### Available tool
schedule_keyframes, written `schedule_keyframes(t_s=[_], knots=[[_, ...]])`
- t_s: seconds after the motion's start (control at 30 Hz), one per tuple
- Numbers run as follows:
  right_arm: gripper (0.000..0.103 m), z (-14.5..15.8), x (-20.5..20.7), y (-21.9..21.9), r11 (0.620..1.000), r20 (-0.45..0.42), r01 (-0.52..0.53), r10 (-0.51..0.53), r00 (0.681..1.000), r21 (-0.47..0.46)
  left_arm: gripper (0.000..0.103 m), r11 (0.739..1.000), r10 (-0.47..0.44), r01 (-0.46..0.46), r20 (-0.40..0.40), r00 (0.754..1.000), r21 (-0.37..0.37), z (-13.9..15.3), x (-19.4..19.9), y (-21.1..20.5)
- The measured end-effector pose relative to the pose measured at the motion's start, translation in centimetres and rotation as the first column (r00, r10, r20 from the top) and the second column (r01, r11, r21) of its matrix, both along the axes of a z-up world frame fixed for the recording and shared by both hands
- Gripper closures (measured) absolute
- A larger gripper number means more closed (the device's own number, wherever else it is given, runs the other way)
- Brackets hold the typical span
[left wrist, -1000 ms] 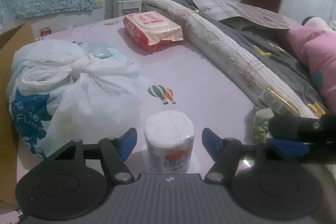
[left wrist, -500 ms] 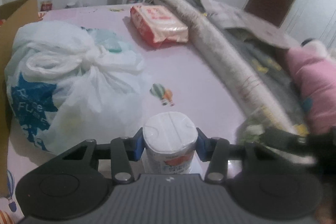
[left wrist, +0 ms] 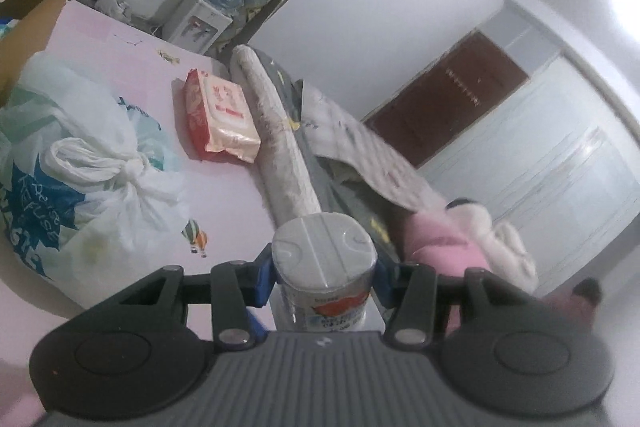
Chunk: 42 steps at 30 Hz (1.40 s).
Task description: Organize soft objects
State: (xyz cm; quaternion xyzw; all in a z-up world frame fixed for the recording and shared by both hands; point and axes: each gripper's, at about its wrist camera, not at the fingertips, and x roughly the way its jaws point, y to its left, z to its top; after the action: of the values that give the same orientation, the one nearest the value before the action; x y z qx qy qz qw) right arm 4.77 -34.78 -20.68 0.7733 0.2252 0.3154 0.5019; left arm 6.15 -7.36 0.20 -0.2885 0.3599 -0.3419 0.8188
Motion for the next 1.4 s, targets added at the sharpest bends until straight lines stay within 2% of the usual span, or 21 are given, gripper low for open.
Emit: schedule_keyframes(t_s=[0.07, 0.17, 0.4, 0.47, 0.63, 0.73, 0.77, 0.83, 0.87, 0.97, 1.0, 1.03, 1.07, 1.1, 1.13, 1.17, 1.23, 1.27, 1.4], knots=[[0.005, -0.1, 0.2, 1.1, 0.998, 0.023, -0.024, 0.022, 0.999, 0.061, 0.055, 1.000, 0.010, -0.011, -0.010, 1.000, -0.025, -0.2, 0.1, 0.5], [0.008, 0.3, 0.1, 2.0, 0.995, 0.044, -0.024, 0.020, 0.999, 0.093, 0.055, 0.997, 0.019, -0.022, -0.040, 0.999, -0.071, -0.7, 0.2, 1.1], [0.037, 1.0, -0.1, 2.0, 0.998, 0.055, -0.010, 0.007, 0.998, 0.065, 0.054, 0.991, 0.034, -0.042, -0.066, 0.997, -0.126, -1.5, 0.7, 1.5], [0.037, 0.8, -0.3, 2.0, 0.998, 0.049, -0.003, 0.000, 0.999, 0.070, 0.054, 0.991, 0.034, -0.043, -0.070, 0.997, -0.124, -1.6, 0.8, 1.6], [0.040, 0.4, -0.6, 1.5, 1.000, 0.038, 0.007, -0.008, 0.999, 0.028, 0.054, 0.991, 0.039, -0.051, -0.099, 0.994, -0.121, -2.1, 1.0, 1.8], [0.040, 0.0, -0.6, 1.0, 1.000, 0.010, 0.016, -0.016, 1.000, -0.006, 0.048, 0.993, 0.074, -0.081, -0.083, 0.994, -0.091, -2.2, 1.0, 2.1], [0.040, -0.2, -0.8, 0.5, 0.999, 0.002, 0.021, -0.021, 1.000, -0.026, 0.044, 0.993, 0.081, -0.088, -0.077, 0.994, -0.082, -2.2, 1.0, 2.2], [0.041, -0.2, -0.5, -0.1, 0.994, -0.024, 0.026, -0.028, 0.999, -0.102, 0.043, 0.995, 0.088, -0.090, -0.067, 0.994, -0.041, -2.2, 1.1, 2.3], [0.041, 0.0, -0.3, -0.4, 0.985, -0.035, 0.023, -0.030, 0.999, -0.169, 0.043, 0.996, 0.092, -0.093, -0.057, 0.994, -0.012, -2.2, 1.1, 2.3], [0.041, 1.5, 0.7, -1.3, 0.922, -0.073, -0.017, -0.012, 0.997, -0.387, 0.043, 0.989, 0.099, -0.099, 0.005, 0.995, 0.111, -1.9, 0.8, 2.4], [0.043, 2.2, 1.2, -1.4, 0.889, -0.074, -0.031, -0.003, 0.997, -0.456, 0.043, 0.984, 0.095, -0.098, 0.027, 0.995, 0.151, -1.8, 0.6, 2.4], [0.045, 3.2, 1.8, -1.4, 0.835, -0.070, -0.044, 0.007, 0.998, -0.548, 0.043, 0.977, 0.085, -0.093, 0.050, 0.995, 0.189, -1.8, 0.4, 2.5], [0.073, 4.0, 2.3, -1.3, 0.785, -0.066, -0.050, 0.012, 0.998, -0.617, 0.043, 0.969, 0.074, -0.089, 0.074, 0.994, 0.232, -1.8, 0.1, 2.5], [0.089, 4.6, 2.8, -1.3, 0.747, -0.059, -0.066, 0.036, 0.998, -0.661, 0.043, 0.959, 0.064, -0.086, 0.091, 0.994, 0.269, -1.9, -0.3, 2.6], [0.089, 5.1, 3.2, -1.2, 0.721, -0.049, -0.078, 0.061, 0.997, -0.688, 0.043, 0.950, 0.055, -0.084, 0.103, 0.993, 0.300, -2.1, -0.5, 2.6], [0.089, 5.8, 3.6, -0.8, 0.667, -0.042, -0.081, 0.075, 0.996, -0.740, 0.044, 0.942, 0.047, -0.081, 0.112, 0.993, 0.326, -2.4, -0.7, 2.7], [0.089, 7.3, 4.1, 0.6, 0.505, -0.021, -0.063, 0.088, 0.996, -0.861, 0.044, 0.928, 0.030, -0.071, 0.117, 0.993, 0.366, -3.2, -1.1, 2.7], [0.089, 7.5, 4.3, 1.2, 0.485, -0.013, -0.064, 0.108, 0.994, -0.872, 0.044, 0.922, 0.021, -0.065, 0.120, 0.993, 0.381, -3.6, -1.3, 2.7], [0.089, 6.9, 4.4, 1.6, 0.507, -0.026, -0.079, 0.110, 0.994, -0.858, 0.044, 0.902, -0.008, -0.042, 0.113, 0.994, 0.431, -4.7, -1.6, 2.5]])
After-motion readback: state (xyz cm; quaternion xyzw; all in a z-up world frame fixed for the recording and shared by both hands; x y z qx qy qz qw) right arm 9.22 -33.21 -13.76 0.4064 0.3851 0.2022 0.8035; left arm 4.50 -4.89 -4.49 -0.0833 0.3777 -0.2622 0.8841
